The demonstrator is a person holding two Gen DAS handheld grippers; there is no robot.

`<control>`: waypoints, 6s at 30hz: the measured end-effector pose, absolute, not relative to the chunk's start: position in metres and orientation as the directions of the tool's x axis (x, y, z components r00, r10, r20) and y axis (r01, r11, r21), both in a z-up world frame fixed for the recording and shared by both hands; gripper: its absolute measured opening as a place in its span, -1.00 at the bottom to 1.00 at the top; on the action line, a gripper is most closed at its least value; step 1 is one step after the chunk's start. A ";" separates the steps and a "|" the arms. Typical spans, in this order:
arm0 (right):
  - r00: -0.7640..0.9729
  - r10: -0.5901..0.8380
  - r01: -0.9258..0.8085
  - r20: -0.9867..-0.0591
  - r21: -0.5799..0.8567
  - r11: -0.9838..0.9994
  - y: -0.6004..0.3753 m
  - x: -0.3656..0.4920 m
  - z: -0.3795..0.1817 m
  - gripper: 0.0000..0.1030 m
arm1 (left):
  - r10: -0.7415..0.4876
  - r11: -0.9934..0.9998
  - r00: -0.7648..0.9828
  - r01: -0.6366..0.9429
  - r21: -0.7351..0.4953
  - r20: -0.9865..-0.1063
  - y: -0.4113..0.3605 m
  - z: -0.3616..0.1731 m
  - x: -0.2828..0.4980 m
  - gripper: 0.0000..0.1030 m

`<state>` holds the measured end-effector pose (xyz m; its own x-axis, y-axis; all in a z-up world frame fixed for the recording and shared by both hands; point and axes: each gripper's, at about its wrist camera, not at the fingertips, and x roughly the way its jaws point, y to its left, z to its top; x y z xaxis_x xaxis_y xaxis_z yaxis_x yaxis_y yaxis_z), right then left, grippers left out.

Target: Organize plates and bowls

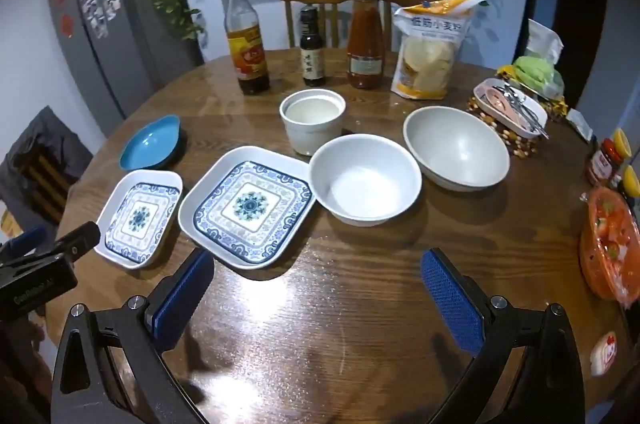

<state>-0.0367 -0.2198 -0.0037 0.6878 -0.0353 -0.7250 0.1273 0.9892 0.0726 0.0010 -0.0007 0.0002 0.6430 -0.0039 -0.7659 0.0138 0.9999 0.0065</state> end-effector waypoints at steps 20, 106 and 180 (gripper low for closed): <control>0.681 -0.031 0.135 -0.732 0.084 0.987 -0.205 -0.036 -0.004 0.99 | -0.026 0.999 0.615 0.050 0.005 -0.788 0.000 -0.009 0.009 1.00; 0.482 0.184 0.249 -0.857 0.335 0.909 -0.224 0.055 -0.093 -0.08 | -0.189 0.948 0.388 0.313 -0.064 -0.902 -0.059 -0.084 0.137 -0.08; 0.420 0.342 -0.243 -0.841 0.258 0.935 -0.053 0.070 -0.055 0.08 | 0.057 0.997 0.515 -0.077 0.020 -0.855 0.109 -0.029 0.062 0.54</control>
<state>0.0701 -0.0528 -0.0548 0.4198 0.3416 -0.8409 -0.2431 0.9349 0.2584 0.0623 0.1089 -0.0294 0.5150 0.0566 -0.8553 -0.0766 0.9969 0.0198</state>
